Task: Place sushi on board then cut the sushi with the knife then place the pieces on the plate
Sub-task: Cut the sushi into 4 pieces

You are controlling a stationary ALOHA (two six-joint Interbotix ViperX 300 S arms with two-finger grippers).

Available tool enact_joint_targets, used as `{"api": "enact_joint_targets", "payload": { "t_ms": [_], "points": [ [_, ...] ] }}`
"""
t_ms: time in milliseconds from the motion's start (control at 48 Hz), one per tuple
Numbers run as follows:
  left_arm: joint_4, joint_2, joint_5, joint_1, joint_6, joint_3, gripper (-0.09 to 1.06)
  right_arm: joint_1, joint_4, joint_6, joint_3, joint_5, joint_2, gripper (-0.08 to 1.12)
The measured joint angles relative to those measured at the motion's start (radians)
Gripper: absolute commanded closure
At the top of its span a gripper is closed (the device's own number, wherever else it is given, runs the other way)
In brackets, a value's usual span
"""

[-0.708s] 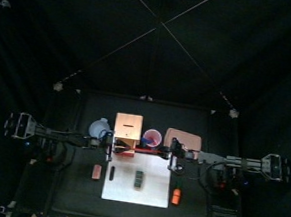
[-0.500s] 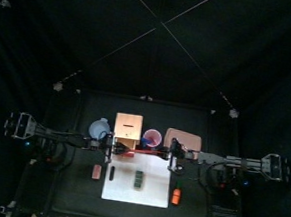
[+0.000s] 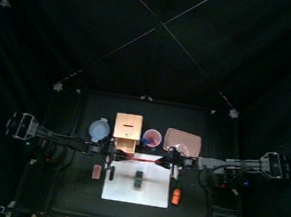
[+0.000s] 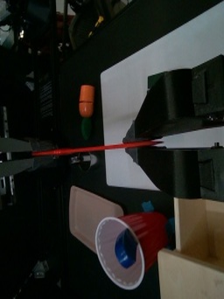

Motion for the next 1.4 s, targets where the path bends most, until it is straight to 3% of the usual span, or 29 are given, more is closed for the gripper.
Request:
{"api": "enact_joint_targets", "payload": {
  "t_ms": [188,438,875,1188,1396],
  "points": [
    [-0.002,0.109,0.0,-0.038,-0.002,-0.055,0.53,0.069,0.018,0.002,0.029,0.028,0.028,0.63],
    [0.0,0.202,0.02,-0.054,0.0,-0.1,0.53,0.117,0.043,0.003,0.048,0.031,0.118,0.63],
    [0.0,0.225,0.069,-0.06,0.0,-0.114,0.53,0.132,0.057,0.003,0.041,0.029,0.164,0.63],
    [0.0,0.224,0.137,-0.063,0.0,-0.114,0.53,0.132,0.051,0.003,0.018,0.029,0.207,0.63],
    [0.0,0.224,0.146,-0.066,0.0,-0.114,0.53,0.132,0.04,0.002,0.008,0.031,0.236,0.63]
  ]
}}
